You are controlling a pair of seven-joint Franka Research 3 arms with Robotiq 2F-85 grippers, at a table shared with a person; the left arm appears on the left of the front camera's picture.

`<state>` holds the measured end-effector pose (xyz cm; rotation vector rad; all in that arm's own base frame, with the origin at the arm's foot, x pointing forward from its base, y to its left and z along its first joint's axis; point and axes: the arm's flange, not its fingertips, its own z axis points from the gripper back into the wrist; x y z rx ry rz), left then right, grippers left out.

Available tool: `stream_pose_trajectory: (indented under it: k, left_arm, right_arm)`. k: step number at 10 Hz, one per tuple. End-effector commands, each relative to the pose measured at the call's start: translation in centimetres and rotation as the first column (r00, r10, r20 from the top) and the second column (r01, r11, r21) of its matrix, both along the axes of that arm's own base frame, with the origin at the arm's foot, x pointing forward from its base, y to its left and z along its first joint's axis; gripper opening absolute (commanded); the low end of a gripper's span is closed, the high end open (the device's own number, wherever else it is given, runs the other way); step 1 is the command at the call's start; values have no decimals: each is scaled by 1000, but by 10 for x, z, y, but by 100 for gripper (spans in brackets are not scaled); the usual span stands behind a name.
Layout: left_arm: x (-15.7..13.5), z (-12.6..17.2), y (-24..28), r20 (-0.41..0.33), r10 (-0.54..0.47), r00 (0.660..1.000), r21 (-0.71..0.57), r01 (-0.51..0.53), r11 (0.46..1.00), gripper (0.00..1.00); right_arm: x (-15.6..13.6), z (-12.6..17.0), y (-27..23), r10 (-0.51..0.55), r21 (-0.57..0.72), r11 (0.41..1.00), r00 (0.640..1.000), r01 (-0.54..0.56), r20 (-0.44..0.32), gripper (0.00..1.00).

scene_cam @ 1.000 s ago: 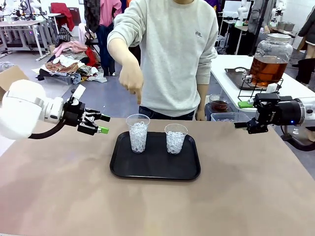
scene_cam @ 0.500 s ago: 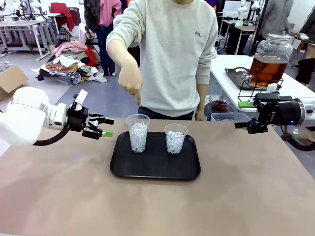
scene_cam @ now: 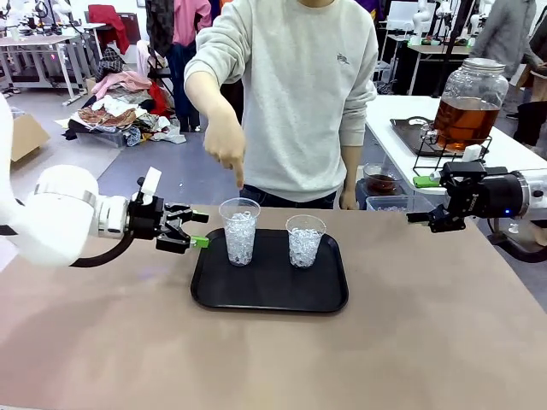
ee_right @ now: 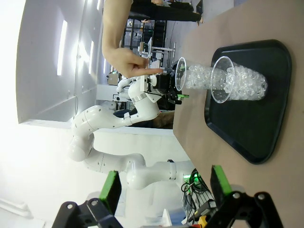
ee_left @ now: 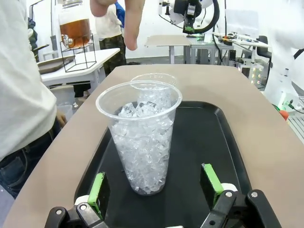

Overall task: Pour the drink into the iced cup.
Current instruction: Pick up the iced cup indicated by the human and present it to them.

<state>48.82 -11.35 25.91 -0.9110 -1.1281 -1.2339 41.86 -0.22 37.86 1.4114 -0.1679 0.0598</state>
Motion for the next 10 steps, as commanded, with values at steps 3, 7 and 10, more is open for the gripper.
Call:
stream_pose_trajectory:
  k: [3,7,10]
  left_arm:
    - [8,-11,-15,-6,-15,1000,-38,14,999,100]
    - [19,-19,-23,-16,-13,1000,-55,12,998,100]
    - [25,-22,-28,-2,-7,1000,-62,7,998,100]
  right_arm:
    - [-1,1,0,-5,0,1000,1000,5,2,100]
    - [-1,1,0,-5,0,1000,1000,5,2,100]
    - [-1,1,0,-5,0,1000,1000,5,2,100]
